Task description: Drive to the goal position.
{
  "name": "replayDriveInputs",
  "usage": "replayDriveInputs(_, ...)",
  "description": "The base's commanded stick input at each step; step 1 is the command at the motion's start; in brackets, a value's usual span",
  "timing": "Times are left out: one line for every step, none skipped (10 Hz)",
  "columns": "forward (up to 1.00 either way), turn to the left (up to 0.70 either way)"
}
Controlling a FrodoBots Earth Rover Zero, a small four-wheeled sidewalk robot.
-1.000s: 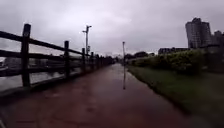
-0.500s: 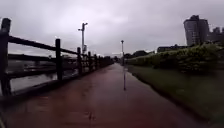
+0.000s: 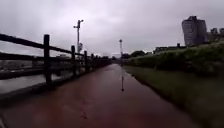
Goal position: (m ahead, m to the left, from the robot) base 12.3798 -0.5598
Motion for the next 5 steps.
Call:
replayDriveInputs(1.0, 0.0)
replayDriveInputs(1.0, 0.0)
replayDriveInputs(1.0, 0.11)
replayDriveInputs(1.0, 0.37)
replayDriveInputs(1.0, 0.38)
